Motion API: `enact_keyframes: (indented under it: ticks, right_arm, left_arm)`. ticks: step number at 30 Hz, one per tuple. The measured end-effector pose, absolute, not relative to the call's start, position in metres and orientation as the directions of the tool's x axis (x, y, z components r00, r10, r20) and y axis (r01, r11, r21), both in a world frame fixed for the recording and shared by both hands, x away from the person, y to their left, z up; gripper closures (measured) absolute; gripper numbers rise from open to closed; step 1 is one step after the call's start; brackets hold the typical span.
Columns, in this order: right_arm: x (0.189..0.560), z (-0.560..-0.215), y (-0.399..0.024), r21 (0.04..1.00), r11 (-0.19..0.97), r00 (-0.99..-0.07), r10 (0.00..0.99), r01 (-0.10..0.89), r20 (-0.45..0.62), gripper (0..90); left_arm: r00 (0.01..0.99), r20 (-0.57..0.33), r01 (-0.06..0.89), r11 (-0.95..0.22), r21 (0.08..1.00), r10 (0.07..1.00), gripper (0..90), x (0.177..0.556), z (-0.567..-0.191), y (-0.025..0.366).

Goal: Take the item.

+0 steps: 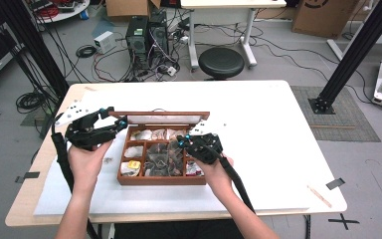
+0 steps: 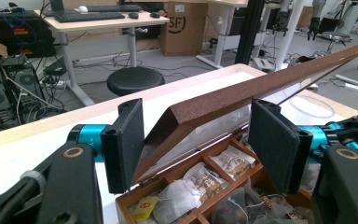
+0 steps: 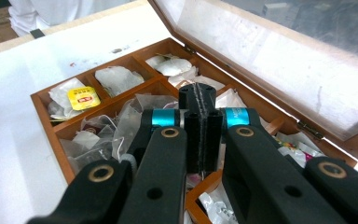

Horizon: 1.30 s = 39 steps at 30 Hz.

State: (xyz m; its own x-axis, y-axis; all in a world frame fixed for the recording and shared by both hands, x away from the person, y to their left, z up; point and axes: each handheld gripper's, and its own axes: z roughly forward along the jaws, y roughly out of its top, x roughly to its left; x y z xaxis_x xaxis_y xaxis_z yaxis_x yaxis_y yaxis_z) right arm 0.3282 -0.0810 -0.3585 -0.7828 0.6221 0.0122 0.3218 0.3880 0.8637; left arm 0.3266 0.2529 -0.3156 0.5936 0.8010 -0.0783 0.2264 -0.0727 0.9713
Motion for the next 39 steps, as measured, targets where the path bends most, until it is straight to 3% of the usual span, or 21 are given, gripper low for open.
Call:
enact_keyframes:
  ticks: [18,39]
  right_arm:
    - [0.319,-0.34,-0.135,0.895,0.318,-0.754,0.657,0.312,0.029,90.0]
    - [0.336,-0.336,-0.204,0.916,0.192,-0.62,0.781,0.353,0.075,90.0]
  left_arm:
    - [0.576,-0.093,0.228,-0.05,0.972,0.812,36.7,0.331,-0.314,0.251]
    - [0.572,-0.096,0.228,-0.046,0.973,0.815,36.7,0.332,-0.314,0.251]
